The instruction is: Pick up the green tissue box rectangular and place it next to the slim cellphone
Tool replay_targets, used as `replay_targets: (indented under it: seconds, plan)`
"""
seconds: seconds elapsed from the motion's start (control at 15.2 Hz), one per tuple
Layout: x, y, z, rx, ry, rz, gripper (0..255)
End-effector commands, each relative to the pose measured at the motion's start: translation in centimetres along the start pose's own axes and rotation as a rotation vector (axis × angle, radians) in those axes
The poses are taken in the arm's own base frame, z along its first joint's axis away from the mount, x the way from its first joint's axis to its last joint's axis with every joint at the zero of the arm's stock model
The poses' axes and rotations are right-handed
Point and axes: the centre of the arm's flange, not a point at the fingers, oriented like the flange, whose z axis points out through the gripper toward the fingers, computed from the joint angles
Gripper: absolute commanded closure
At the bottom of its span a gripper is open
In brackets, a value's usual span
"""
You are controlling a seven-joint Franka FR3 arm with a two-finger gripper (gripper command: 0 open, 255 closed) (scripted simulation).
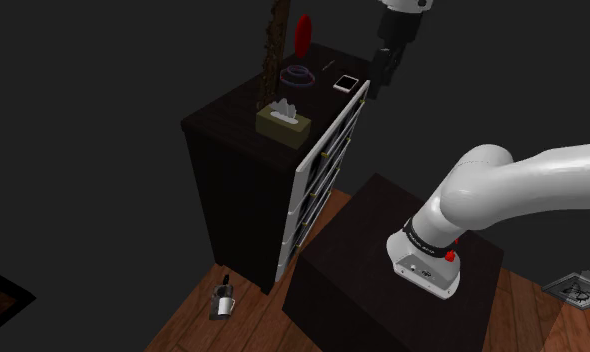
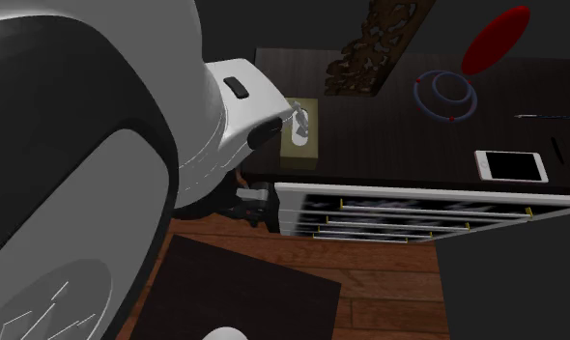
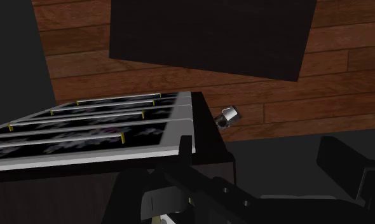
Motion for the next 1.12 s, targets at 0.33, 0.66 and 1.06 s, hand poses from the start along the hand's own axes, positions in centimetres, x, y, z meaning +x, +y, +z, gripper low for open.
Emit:
replay_targets:
  seconds: [0.33, 0.66, 1.06]
  plan:
    - [6.8, -1.0, 2.7, -0.094, -0.049, 0.032, 0]
    - [13.5, -1.6, 5.8, -0.189, -0.097, 0.063, 0]
    - [21.4, -1.5, 10.0, -0.302, -0.156, 0.101, 0]
